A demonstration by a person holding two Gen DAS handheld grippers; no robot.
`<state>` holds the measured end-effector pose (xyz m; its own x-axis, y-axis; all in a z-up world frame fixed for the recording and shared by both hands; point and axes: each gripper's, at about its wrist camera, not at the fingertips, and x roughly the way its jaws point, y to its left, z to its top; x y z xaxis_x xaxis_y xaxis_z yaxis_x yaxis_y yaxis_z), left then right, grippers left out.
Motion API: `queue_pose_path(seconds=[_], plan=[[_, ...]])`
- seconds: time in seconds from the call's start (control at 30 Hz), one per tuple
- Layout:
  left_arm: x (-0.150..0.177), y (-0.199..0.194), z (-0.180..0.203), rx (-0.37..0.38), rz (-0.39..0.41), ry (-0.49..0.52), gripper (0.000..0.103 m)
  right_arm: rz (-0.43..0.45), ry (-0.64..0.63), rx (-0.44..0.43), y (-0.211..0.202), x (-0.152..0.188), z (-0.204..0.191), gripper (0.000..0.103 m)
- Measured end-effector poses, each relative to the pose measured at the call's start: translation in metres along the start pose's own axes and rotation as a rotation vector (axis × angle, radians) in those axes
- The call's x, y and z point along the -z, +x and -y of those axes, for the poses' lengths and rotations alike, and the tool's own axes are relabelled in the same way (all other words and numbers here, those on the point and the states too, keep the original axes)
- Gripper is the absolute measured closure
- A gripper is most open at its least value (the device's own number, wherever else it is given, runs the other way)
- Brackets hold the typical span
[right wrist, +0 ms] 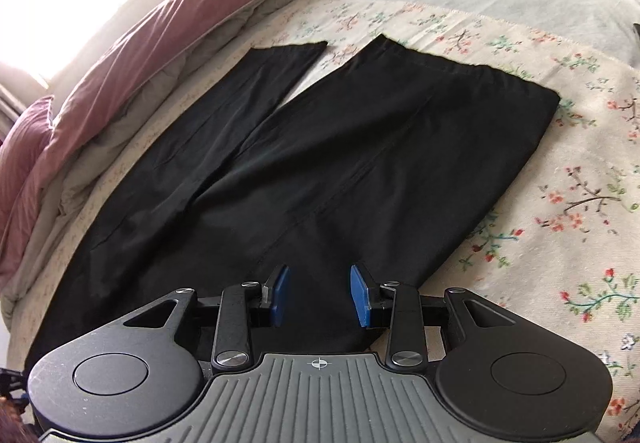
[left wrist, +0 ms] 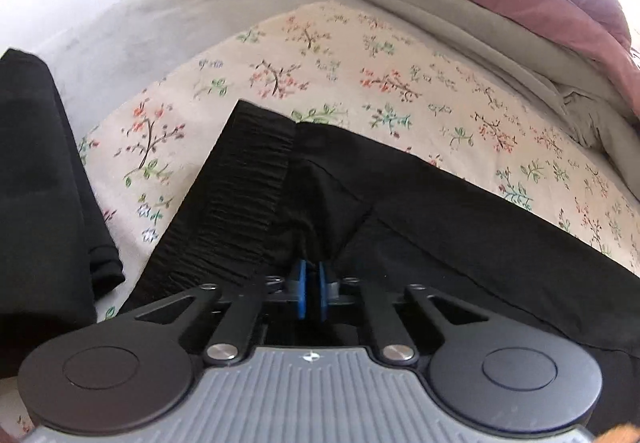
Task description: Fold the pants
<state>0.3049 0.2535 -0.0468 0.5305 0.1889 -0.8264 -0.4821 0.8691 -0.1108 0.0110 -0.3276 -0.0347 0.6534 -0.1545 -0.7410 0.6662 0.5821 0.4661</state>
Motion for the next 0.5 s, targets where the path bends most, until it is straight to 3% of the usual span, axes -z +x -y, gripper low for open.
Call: queue_pose_path(seconds=[0.23,0.3,0.37,0.43,0.5], plan=[[-0.010,-0.002,0.002,0.017,0.035,-0.026,0.071,-0.061,-0.044,-0.063,0.009,0.006,-0.019,0.068],[-0.010,0.002,0.009,0.008,0.042,0.022,0.070,-0.078,-0.053,-0.066,0.011,0.007,-0.021,0.057],[-0.009,0.004,0.019,-0.015,0.050,0.109,0.069,-0.097,-0.058,-0.073,0.014,0.007,-0.021,0.056],[-0.010,-0.001,0.020,-0.022,0.041,0.115,0.067,-0.107,-0.063,-0.083,0.015,0.006,-0.024,0.056],[-0.016,-0.004,0.016,-0.013,0.025,0.091,0.055,-0.122,-0.088,-0.098,0.015,0.004,-0.029,0.053]])
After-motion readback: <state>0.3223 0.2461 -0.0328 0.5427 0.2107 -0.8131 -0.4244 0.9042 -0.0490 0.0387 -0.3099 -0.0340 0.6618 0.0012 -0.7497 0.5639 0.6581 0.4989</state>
